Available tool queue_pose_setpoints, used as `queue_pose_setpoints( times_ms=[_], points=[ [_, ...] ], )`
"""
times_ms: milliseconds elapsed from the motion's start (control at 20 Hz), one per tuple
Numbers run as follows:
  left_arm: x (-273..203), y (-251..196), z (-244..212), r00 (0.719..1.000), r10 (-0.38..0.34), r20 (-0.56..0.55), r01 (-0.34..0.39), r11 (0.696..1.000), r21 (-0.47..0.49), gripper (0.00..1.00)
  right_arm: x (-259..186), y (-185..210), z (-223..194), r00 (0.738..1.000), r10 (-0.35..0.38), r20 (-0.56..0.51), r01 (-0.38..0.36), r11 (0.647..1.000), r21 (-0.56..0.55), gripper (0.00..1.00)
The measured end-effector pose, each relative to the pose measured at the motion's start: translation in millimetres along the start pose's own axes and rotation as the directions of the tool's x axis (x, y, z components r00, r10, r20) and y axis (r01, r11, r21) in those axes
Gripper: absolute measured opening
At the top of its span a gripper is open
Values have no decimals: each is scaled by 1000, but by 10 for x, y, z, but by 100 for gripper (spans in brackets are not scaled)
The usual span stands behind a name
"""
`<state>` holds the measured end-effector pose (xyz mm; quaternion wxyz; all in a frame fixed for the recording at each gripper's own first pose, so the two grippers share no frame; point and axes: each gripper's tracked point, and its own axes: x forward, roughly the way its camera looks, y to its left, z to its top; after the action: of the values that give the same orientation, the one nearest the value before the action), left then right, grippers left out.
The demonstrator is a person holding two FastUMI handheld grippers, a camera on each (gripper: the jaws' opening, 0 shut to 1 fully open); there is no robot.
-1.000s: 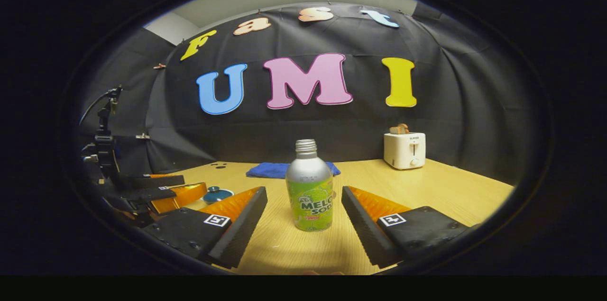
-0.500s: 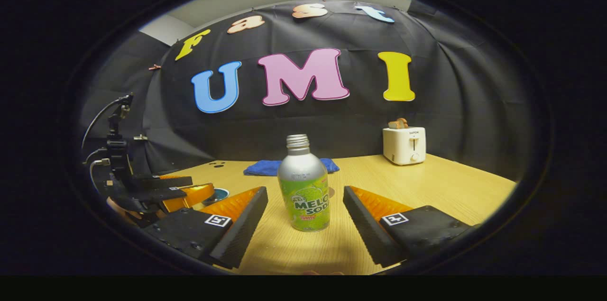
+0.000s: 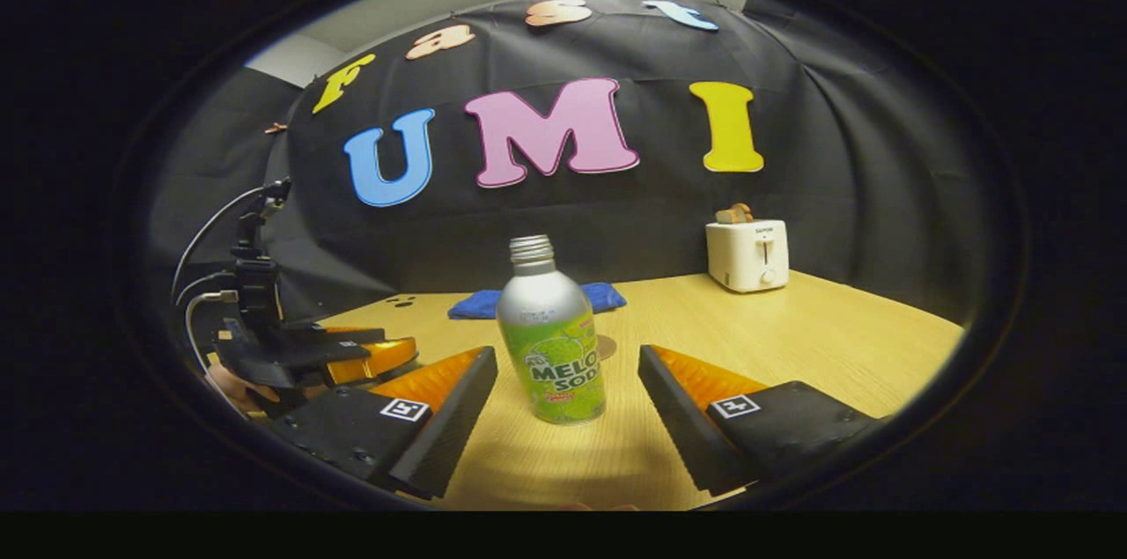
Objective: Open the teacup lid with one hand, grasp the water bottle and pour water into the teacup with the other hand; after pouring, place the water bottle on the coaster and then close the teacup lid.
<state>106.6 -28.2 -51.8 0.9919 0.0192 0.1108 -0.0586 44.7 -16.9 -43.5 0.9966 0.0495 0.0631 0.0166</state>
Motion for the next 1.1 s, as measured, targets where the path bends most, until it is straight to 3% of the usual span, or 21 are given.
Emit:
queue_pose_setpoints(
  times_ms=[250,500,700,1100],
  points=[
    [51,-3,-7,1000,14,-17,-14,1000,8,59,-15,16,-6,1000,13,-7,-13,999,32,100],
    [31,16,-25,999,41,-23,-41,999,10,35,-24,61,15,1000,30,-2,-30,1000,6,99],
    [3,19,28,999,47,10,-47,999,-9,30,-8,60,15,999,34,-10,-34,999,5,100],
    [-229,50,416,989,75,126,-82,995,54,29,107,89,122,1000,27,7,-26,998,-59,100]
  ],
)
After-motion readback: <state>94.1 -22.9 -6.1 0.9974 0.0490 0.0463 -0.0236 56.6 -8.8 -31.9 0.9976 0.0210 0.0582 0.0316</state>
